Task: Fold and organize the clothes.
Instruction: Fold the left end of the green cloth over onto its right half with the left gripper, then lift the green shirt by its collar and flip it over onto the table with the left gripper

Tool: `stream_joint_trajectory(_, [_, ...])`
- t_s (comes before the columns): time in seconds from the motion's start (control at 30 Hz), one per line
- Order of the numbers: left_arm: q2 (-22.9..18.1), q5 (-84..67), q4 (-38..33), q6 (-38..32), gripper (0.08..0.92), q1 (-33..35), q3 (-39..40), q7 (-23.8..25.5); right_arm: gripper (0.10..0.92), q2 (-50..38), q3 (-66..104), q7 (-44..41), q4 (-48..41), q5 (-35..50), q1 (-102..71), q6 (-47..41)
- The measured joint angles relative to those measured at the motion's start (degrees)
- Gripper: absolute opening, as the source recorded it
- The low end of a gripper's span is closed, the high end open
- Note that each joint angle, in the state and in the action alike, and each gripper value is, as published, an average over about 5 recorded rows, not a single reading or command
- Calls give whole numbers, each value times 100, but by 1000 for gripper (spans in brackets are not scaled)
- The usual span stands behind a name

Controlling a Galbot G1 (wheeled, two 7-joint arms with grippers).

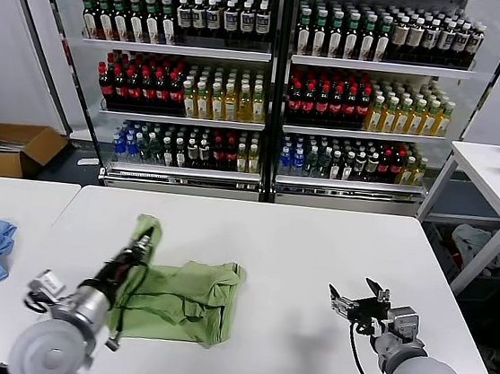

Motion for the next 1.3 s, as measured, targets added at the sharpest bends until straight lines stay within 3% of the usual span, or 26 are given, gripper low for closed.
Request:
stream_joint_trajectory(0.2, [-57,601,167,118,101,-130,667,-92,823,-2,-91,-7,-96,16,135,0])
stream_joint_trajectory(0.3, [-63,883,261,179,148,-190,957,-99,823,1,-133,-9,-146,21,200,0])
stream_joint_trajectory(0.7, [-61,1550,119,377,494,-191,1489,-40,823,21,-247,-3,-272,11,384,-1])
stream_joint_trajectory(1.07, [127,2170,163,268,795,236,743,-76,823,112,-304,-14,-335,-43,441,15])
stream_joint_trajectory(1.3, [296,2440,507,297,822,575,125,-89,823,133,-285,-16,-350,-82,415,31])
